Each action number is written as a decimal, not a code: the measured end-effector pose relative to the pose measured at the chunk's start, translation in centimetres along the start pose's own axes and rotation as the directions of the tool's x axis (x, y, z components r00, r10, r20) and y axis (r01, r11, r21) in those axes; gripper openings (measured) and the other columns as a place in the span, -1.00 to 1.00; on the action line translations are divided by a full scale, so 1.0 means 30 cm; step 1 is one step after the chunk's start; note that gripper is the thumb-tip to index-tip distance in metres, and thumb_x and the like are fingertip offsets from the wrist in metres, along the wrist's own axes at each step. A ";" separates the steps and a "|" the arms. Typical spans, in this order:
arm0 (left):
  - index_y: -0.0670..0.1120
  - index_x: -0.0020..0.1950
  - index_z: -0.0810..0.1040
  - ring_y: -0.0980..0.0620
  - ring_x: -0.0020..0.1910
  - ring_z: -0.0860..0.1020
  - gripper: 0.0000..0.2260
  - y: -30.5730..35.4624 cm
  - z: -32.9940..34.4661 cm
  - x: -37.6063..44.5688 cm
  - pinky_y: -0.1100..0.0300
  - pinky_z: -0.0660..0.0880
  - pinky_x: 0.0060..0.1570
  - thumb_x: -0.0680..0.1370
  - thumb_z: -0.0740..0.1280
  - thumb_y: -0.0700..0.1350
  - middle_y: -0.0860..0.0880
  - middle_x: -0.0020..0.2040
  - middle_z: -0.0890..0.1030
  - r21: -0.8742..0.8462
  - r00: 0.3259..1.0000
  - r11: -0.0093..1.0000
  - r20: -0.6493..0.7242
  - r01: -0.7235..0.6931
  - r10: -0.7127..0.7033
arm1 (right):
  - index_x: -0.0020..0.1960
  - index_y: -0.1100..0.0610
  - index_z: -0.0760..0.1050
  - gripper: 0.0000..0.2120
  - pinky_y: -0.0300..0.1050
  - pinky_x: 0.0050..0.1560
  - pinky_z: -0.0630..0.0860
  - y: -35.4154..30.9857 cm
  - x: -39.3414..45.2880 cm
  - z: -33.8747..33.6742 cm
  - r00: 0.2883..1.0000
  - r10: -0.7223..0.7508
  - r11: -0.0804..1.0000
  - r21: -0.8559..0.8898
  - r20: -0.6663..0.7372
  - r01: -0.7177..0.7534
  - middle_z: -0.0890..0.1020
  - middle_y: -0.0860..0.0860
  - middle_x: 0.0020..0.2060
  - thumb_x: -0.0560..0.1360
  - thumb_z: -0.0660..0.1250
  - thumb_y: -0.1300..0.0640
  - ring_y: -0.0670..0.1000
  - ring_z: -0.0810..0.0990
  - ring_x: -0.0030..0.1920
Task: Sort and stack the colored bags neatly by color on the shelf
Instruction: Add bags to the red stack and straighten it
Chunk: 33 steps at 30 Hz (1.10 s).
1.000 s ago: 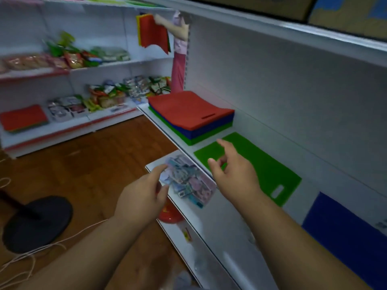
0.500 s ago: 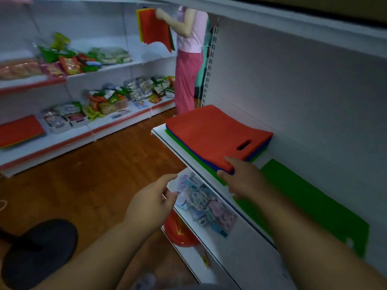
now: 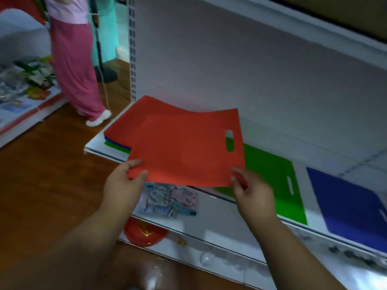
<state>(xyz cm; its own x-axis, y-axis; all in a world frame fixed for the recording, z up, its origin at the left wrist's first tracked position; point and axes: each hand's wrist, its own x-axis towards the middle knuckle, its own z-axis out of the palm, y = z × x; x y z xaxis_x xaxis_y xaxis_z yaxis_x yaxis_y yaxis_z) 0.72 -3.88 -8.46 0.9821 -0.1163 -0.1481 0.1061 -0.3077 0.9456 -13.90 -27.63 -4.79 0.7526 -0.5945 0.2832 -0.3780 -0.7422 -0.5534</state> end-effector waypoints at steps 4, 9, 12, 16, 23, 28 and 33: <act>0.11 0.15 0.63 0.04 -0.05 0.61 -0.76 0.023 0.055 -0.032 0.09 0.54 0.07 0.51 0.43 -0.13 0.02 -0.02 0.66 0.102 0.980 0.981 0.132 -0.163 0.149 | 0.16 0.05 0.64 -0.77 -0.24 0.05 0.44 0.048 -0.026 -0.090 0.991 0.066 0.997 -0.025 -0.118 -0.069 0.68 -0.02 0.06 0.52 0.41 0.18 0.03 0.65 0.04; 0.04 0.15 0.65 0.12 -0.05 0.55 -0.78 0.083 0.167 -0.100 0.23 0.42 0.03 0.52 0.43 -0.14 0.11 -0.01 0.60 0.150 0.936 0.937 0.211 -0.314 0.280 | 0.23 -0.02 0.59 -0.74 -0.11 0.13 0.54 0.140 -0.095 -0.224 0.964 0.204 0.978 0.000 -0.169 -0.207 0.64 -0.09 0.09 0.55 0.36 0.12 -0.02 0.62 0.07; 0.02 0.13 0.66 0.15 -0.01 0.50 -0.80 0.114 0.274 -0.165 0.25 0.37 0.04 0.52 0.43 -0.15 0.15 -0.01 0.57 0.173 0.884 0.886 0.279 -0.429 0.374 | 0.31 -0.08 0.52 -0.67 -0.18 0.17 0.50 0.242 -0.190 -0.307 0.923 0.311 0.950 0.061 -0.226 -0.306 0.60 -0.18 0.14 0.56 0.35 0.08 -0.15 0.58 0.09; -0.01 0.13 0.66 0.15 -0.01 0.53 -0.79 0.128 0.485 -0.304 0.28 0.38 0.04 0.51 0.44 -0.18 0.15 0.00 0.58 0.145 0.798 0.818 0.368 -0.557 0.478 | 0.35 -0.10 0.48 -0.64 -0.34 0.09 0.37 0.416 -0.340 -0.452 0.866 0.409 0.910 0.065 -0.288 -0.409 0.55 -0.26 0.09 0.56 0.34 0.07 -0.25 0.50 0.05; -0.02 0.13 0.67 0.27 -0.02 0.45 -0.78 0.186 0.942 -0.706 0.40 0.33 0.01 0.50 0.45 -0.20 0.03 0.05 0.65 0.072 0.703 0.762 0.449 -0.643 0.551 | 0.34 -0.08 0.51 -0.65 -0.28 0.11 0.37 0.836 -0.533 -0.840 0.797 0.479 0.864 0.037 -0.369 -0.502 0.62 -0.11 0.18 0.56 0.34 0.09 -0.07 0.58 0.13; 0.04 0.14 0.66 0.07 -0.02 0.56 -0.76 0.307 1.216 -0.901 0.23 0.40 0.00 0.50 0.44 -0.17 0.04 0.04 0.65 0.055 0.646 0.724 0.502 -0.688 0.575 | 0.34 -0.07 0.50 -0.65 -0.28 0.11 0.37 1.101 -0.596 -1.063 0.752 0.512 0.831 0.019 -0.415 -0.555 0.63 -0.06 0.19 0.56 0.34 0.08 -0.01 0.58 0.16; 0.05 0.16 0.66 0.05 0.02 0.59 -0.76 0.346 1.403 -0.971 0.21 0.45 0.02 0.52 0.42 -0.16 0.08 0.07 0.64 0.076 0.615 0.691 0.533 -0.719 0.581 | 0.34 -0.04 0.51 -0.65 -0.23 0.13 0.38 1.298 -0.533 -1.158 0.752 0.515 0.833 0.034 -0.412 -0.552 0.63 -0.04 0.19 0.56 0.34 0.12 0.03 0.58 0.18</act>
<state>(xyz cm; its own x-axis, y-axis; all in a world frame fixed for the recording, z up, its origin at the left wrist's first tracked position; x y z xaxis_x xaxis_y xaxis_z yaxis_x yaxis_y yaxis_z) -33.32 -43.43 -6.53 0.5830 -0.7535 0.3039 -0.6441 -0.2007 0.7381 -59.40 -57.78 -3.67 0.1488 -0.9564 0.2512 -0.7118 -0.2799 -0.6442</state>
